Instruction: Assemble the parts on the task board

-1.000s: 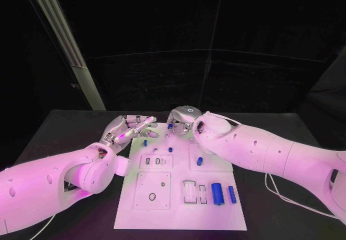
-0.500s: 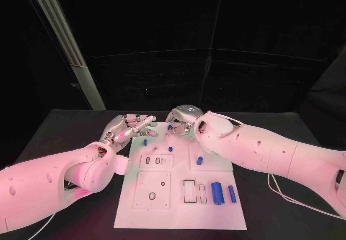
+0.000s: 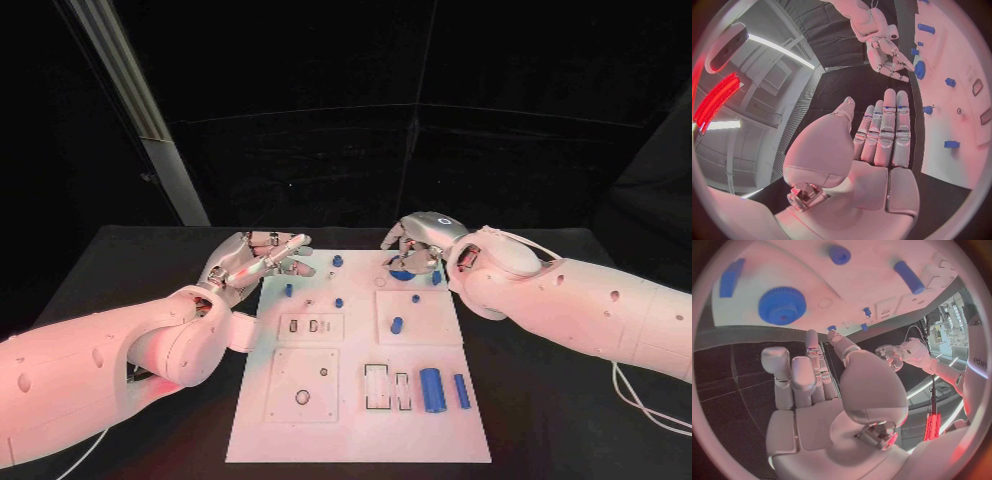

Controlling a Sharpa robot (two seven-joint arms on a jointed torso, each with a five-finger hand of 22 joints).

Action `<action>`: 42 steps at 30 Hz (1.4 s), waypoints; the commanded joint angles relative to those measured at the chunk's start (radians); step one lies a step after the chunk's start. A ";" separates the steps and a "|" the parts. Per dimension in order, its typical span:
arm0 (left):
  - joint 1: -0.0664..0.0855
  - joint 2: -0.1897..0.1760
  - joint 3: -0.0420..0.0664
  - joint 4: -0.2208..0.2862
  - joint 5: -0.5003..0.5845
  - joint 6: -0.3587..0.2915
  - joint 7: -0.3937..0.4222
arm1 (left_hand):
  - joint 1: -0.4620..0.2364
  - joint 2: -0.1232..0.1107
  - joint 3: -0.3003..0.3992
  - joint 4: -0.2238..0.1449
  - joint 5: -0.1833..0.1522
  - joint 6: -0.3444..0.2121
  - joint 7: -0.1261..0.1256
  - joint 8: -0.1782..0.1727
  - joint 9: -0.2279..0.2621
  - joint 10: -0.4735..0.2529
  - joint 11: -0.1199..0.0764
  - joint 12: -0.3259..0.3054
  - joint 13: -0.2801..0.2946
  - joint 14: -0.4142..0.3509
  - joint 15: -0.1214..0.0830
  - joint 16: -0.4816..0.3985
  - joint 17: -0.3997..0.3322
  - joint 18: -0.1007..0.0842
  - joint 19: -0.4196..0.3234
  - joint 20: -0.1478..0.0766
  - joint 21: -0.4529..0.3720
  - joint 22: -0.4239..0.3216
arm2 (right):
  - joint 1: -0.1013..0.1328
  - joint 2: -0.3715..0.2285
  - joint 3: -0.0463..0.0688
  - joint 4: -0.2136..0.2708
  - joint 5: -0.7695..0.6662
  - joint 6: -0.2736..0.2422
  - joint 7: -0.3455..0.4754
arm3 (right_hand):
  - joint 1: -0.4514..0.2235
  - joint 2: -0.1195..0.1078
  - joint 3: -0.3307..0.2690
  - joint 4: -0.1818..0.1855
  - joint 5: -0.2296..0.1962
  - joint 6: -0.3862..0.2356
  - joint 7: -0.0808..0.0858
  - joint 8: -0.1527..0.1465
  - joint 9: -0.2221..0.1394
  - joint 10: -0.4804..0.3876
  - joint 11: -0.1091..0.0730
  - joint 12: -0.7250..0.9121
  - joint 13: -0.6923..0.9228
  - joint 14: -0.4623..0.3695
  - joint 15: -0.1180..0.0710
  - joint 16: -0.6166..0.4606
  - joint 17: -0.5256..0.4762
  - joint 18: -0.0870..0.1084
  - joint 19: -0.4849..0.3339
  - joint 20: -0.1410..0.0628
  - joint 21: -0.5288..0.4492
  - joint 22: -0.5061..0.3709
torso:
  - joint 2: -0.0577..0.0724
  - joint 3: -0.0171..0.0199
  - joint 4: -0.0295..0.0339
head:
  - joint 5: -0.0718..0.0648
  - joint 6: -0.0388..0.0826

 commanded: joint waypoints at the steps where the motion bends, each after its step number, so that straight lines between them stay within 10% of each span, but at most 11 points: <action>1: 0.002 0.000 0.000 -0.002 -0.007 0.018 0.003 | 0.003 0.005 0.001 -0.007 -0.005 0.002 0.007 -0.005 -0.001 0.001 0.003 -0.002 -0.001 -0.004 0.004 -0.005 0.001 0.006 0.004 0.006 -0.004 -0.002 | 0.003 -0.038 0.001 0.026 0.130 0.073 -0.043 | -0.009 -0.015 -0.062 0.049 0.014 -0.026 0.001 -0.001 -0.001 -0.005 0.000 0.172 0.184 0.042 -0.008 0.060 0.095 -0.022 0.023 -0.002 0.024 0.041 | -0.004 0.0034 -0.0101 | -0.003 0.001; 4: 0.002 0.000 0.000 -0.004 -0.007 0.021 0.003 | 0.003 0.005 0.001 -0.007 -0.005 0.002 0.007 -0.005 -0.001 0.001 0.003 -0.002 -0.001 -0.004 0.004 -0.005 0.001 0.006 0.004 0.006 -0.004 -0.002 | 0.003 -0.060 0.001 0.032 0.148 0.100 -0.050 | 0.039 0.006 -0.158 0.134 0.023 -0.061 0.009 0.007 0.001 -0.067 0.015 0.451 0.503 0.043 0.000 0.115 0.186 -0.028 0.035 0.009 0.045 0.074 | -0.003 0.0026 -0.0079 | -0.005 0.002; 14: 0.002 0.003 0.000 -0.009 -0.007 0.025 0.001 | 0.003 0.006 0.001 -0.008 -0.005 0.002 0.007 -0.005 -0.001 0.002 0.003 -0.003 -0.001 -0.005 0.004 -0.005 0.002 0.006 0.004 0.006 -0.004 -0.002 | 0.003 -0.059 0.001 -0.021 0.160 0.154 -0.070 | 0.103 0.010 -0.224 0.193 0.035 -0.083 0.023 0.022 0.002 -0.024 0.021 0.725 0.814 0.057 0.012 0.172 0.304 -0.038 0.060 0.017 0.083 0.143 | -0.001 0.0015 -0.0046 | -0.006 0.002; 42: 0.001 0.011 0.000 -0.018 -0.007 0.041 -0.006 | 0.004 0.006 0.001 -0.008 -0.005 0.003 0.007 -0.006 -0.001 0.002 0.003 -0.004 -0.001 -0.005 0.004 -0.007 0.003 0.006 0.004 0.006 -0.005 -0.003 | 0.003 0.010 0.001 -0.060 0.075 0.124 -0.112 | 0.155 0.031 -0.253 0.204 0.042 -0.083 0.025 0.045 0.004 0.041 0.024 0.907 1.012 0.073 0.017 0.218 0.409 -0.051 0.092 0.022 0.128 0.225 | -0.001 0.0012 -0.0056 | -0.005 -0.011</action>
